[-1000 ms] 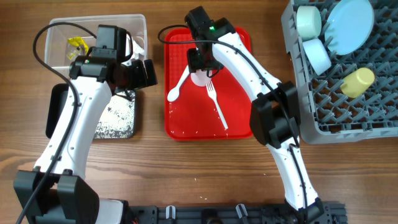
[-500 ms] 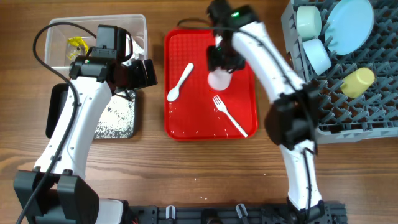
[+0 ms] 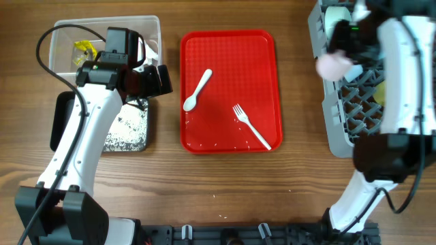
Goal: Sort waste into correct bins and load items into the dishwasher rack
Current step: 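Grasp the white cup with the right gripper and lift it toward the rack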
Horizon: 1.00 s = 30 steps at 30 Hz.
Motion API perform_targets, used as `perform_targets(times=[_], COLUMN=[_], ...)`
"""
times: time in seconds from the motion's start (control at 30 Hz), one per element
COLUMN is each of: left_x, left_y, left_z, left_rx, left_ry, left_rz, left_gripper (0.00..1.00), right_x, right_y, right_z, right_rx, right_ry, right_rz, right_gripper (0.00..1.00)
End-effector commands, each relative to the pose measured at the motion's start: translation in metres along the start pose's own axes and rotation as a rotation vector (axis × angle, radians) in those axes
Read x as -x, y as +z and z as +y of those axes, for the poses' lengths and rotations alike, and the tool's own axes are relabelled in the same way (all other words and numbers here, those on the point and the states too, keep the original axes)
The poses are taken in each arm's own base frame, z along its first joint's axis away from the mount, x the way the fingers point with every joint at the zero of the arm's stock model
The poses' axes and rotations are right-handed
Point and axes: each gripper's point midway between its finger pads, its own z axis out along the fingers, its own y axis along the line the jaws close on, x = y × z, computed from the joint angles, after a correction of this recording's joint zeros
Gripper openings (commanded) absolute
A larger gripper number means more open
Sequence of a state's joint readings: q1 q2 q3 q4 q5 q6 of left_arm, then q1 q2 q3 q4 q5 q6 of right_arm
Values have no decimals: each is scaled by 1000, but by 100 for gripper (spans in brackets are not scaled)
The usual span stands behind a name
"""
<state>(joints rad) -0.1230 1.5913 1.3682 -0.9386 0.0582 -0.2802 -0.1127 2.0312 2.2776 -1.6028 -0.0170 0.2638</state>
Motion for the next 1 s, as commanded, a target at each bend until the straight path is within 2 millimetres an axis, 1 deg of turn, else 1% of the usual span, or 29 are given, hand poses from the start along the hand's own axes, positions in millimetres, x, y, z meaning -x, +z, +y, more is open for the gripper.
perform_targets(times=[0.0, 0.07, 0.1, 0.17, 0.23, 0.3, 0.33, 0.4, 0.47, 0.53, 0.6, 0.7, 0.8, 0.83, 0.9, 0.97], left_x=[1, 1, 1, 1, 1, 1, 1, 1, 1, 1, 1, 1, 1, 1, 1, 1], left_y=[1, 1, 1, 1, 1, 1, 1, 1, 1, 1, 1, 1, 1, 1, 1, 1], left_z=[-1, -1, -1, -1, -1, -1, -1, -1, -1, -1, -1, -1, -1, -1, -1, -1], left_rx=[-10, -10, -10, -10, -10, -10, -10, -10, -10, -10, -10, -10, -10, -10, -10, -10], left_ry=[-15, -15, -15, -15, -15, -15, -15, -15, -15, -15, -15, -15, -15, -15, -15, -15], left_rz=[3, 3, 3, 3, 3, 3, 3, 3, 3, 3, 3, 3, 3, 3, 3, 3], left_gripper=[100, 100, 100, 100, 100, 100, 100, 100, 100, 100, 100, 100, 100, 100, 100, 100], right_x=[12, 15, 15, 13, 9, 3, 0, -5, -14, -23, -30, -34, -24, -18, -9, -4], right_y=[-8, -10, -10, -8, -6, -1, 3, 13, 26, 36, 48, 59, 61, 62, 62, 63], right_z=[-62, -88, -108, -134, -153, -178, -188, -198, -208, -228, -238, -247, -251, -253, -255, -255], right_rx=[-51, -65, -81, -124, -145, -224, -250, -257, -273, -351, -355, -339, -311, -310, -306, -300], right_ry=[104, 150, 192, 244, 297, 377, 408, 430, 456, 521, 546, 573, 583, 585, 586, 586], right_rz=[-27, -32, -32, -23, -10, 1, 9, 31, 70, 84, 102, 107, 67, 41, -1, -21], right_gripper=[64, 63, 63, 63, 63, 63, 63, 63, 63, 63, 63, 63, 59, 58, 58, 59])
